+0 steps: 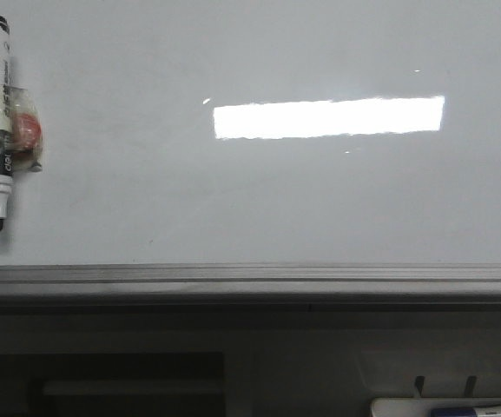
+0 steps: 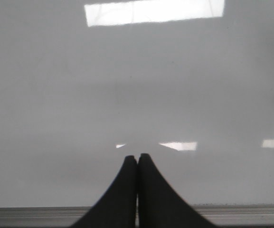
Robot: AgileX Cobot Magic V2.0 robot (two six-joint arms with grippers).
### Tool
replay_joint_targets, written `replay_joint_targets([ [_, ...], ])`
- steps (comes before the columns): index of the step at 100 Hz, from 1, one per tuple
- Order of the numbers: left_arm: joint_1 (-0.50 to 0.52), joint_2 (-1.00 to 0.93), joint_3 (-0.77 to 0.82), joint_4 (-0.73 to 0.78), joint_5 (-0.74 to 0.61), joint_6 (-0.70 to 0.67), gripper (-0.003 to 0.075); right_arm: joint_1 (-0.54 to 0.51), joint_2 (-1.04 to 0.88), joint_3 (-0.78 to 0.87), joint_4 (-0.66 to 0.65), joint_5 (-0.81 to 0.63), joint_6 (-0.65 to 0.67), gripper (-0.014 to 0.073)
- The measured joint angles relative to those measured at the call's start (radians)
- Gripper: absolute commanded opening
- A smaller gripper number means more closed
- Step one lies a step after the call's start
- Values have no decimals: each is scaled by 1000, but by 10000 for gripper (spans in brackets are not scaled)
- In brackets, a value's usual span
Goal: Write number 3 on whiteboard
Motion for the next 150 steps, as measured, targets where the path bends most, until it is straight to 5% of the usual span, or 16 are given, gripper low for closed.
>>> replay_joint_targets([
  [12,0,7,-9,3,25,38,452,0,0,0,0,11,0,-61],
  [20,0,8,-9,-21,12,43,533,0,0,0,0,14,0,-61],
  [45,-25,8,-12,-89,-14,49,481,0,0,0,1,46,0,-61],
  [119,-392,11,121,-147,-107,53,481,0,0,0,2,35,2,-61],
  [150,-470,177,123,-140,-195,64,482,0,0,0,4,4,0,-61],
])
